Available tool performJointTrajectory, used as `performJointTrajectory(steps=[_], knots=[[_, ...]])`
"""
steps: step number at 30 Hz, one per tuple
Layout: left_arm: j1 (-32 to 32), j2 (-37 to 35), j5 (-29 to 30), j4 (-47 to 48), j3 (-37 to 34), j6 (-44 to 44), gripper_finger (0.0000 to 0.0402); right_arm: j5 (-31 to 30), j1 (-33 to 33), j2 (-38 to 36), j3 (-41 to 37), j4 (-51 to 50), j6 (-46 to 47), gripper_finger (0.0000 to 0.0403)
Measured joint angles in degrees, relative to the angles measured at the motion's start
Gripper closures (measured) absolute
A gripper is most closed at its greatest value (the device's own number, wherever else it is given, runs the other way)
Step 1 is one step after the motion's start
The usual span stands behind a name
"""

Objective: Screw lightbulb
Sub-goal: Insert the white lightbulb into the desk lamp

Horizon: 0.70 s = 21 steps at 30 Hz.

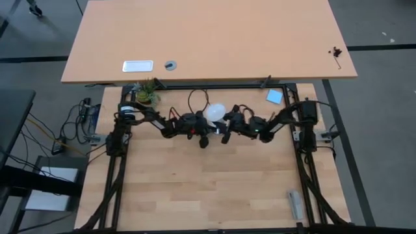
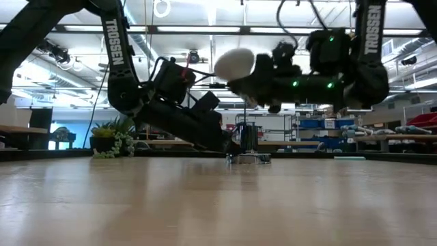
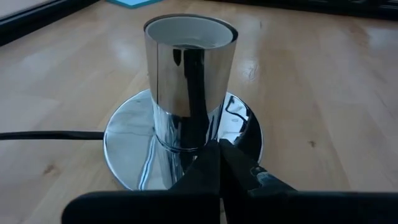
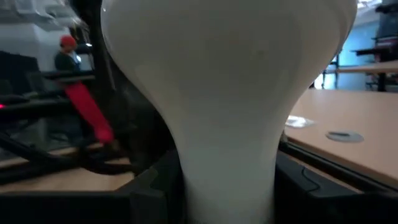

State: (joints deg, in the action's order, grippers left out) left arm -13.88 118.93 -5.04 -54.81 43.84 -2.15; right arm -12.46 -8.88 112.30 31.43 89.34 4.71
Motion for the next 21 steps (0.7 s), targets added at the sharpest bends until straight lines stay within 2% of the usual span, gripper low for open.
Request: performJointTrajectory(steps=[11, 21], knots=[[0.12, 0.00, -0.20, -0.16, -0.23, 0.22, 0.0401, -0.51, -3.50, 4.84, 2.53, -0.07, 0.24, 0.0240], [0.12, 0.09, -0.21, -1.13, -0.31, 0.20, 0.0401, 2.00, -4.73, 7.31, 2.50, -0.24, 1.81, 0.0241]])
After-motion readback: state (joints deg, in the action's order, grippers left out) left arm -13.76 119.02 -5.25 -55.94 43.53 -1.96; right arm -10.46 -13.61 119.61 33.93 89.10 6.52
